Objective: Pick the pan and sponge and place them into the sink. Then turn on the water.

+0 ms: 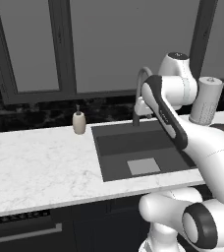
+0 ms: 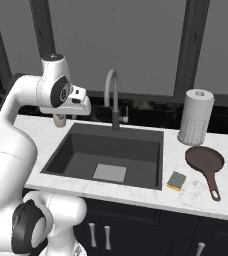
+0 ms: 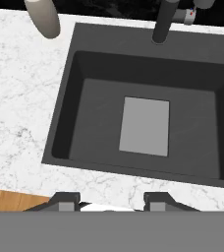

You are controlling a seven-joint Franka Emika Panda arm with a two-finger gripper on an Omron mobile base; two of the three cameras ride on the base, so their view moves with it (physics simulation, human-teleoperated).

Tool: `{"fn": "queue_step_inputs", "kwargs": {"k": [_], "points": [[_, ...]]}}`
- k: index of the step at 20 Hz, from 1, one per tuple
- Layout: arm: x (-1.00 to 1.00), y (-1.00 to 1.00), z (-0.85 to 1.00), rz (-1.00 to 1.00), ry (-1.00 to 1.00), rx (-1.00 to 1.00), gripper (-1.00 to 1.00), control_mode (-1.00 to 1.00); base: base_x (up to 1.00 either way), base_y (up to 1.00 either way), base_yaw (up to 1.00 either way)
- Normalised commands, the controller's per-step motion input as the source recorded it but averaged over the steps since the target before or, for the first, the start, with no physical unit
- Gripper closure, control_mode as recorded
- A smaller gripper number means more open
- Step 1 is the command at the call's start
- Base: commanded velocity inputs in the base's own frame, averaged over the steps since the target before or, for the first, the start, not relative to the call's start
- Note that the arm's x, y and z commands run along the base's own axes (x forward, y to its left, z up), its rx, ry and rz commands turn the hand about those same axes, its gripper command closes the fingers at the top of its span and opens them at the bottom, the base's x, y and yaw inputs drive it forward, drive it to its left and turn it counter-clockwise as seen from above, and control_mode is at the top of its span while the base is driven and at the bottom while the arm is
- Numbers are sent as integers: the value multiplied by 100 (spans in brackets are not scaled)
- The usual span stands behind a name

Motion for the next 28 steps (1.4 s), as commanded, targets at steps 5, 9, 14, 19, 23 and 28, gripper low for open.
{"fn": "queue_step_inputs", "kwargs": {"k": [5, 9, 14, 19, 23, 28], "points": [[0, 0, 0, 0, 0, 0, -100, 100, 0, 0, 0], [0, 0, 0, 0, 0, 0, -100, 100, 0, 0, 0], [0, 0, 0, 0, 0, 0, -100, 100, 0, -17, 0], [0, 0, 0, 0, 0, 0, -100, 100, 0, -60, 0], [0, 0, 0, 0, 0, 0, -100, 100, 0, -78, 0], [0, 0, 0, 0, 0, 0, -100, 100, 0, -48, 0]]}}
